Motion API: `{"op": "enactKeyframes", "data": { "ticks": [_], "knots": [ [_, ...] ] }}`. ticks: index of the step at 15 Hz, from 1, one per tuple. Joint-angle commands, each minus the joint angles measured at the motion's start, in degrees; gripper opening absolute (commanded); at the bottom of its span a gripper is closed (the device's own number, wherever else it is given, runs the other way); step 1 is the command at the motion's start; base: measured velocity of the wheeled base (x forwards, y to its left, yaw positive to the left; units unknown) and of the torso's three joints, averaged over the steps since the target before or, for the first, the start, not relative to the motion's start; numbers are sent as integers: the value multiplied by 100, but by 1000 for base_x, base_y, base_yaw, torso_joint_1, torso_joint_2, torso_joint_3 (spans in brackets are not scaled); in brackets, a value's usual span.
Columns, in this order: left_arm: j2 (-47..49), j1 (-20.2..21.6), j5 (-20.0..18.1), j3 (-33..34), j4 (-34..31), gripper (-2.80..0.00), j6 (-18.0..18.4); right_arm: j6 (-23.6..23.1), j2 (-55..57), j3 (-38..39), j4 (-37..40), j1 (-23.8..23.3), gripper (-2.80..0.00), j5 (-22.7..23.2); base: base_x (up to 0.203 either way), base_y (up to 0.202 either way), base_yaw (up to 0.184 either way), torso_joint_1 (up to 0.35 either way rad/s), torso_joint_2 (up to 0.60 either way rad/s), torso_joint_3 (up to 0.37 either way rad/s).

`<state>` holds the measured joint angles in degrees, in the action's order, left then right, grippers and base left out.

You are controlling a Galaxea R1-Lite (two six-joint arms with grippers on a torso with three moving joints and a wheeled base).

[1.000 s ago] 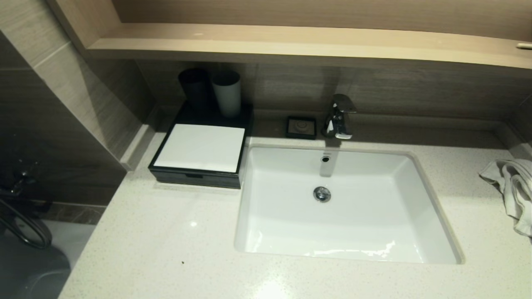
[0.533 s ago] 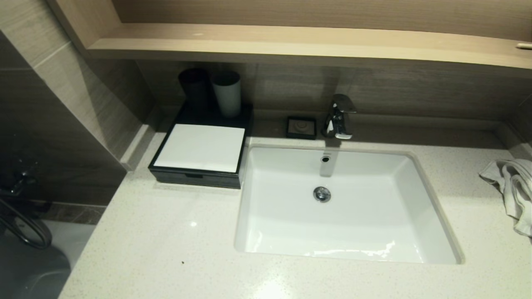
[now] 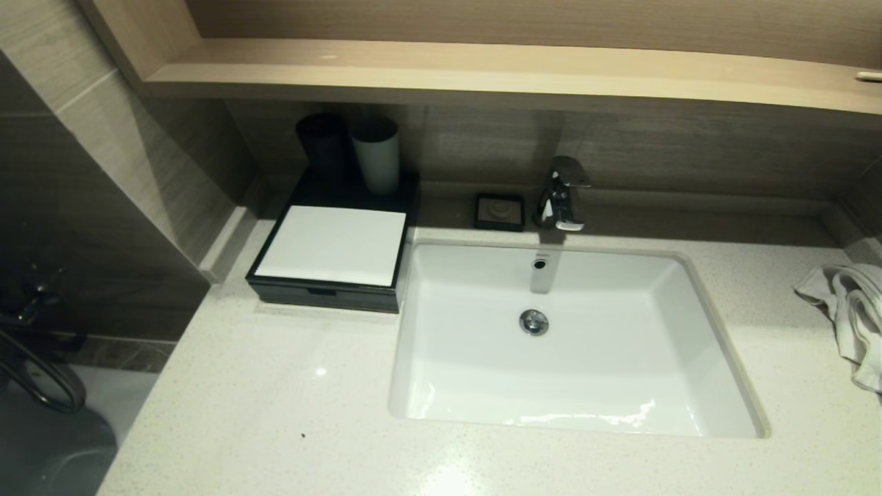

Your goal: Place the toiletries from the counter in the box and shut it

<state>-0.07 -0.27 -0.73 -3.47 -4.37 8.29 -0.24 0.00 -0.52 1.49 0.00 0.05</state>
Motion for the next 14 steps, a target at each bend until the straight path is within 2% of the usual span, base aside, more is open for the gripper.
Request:
{"op": "enactKeyframes", "data": {
  "ticks": [1,5,8,14],
  "knots": [
    [16,0,-11,66,29,-280,15,-2,0,0,1,0,-280,4,0,0,0,0,0,0],
    [7,0,-24,206,76,-280,-73,-2,0,0,1,0,-280,4,0,0,0,0,0,0],
    [7,0,-24,263,252,-280,-371,-2,0,0,1,0,-280,4,0,0,0,0,0,0],
    [7,0,-6,277,296,-280,-390,-2,0,0,1,0,-280,3,0,0,0,0,0,0]
  ]
}}
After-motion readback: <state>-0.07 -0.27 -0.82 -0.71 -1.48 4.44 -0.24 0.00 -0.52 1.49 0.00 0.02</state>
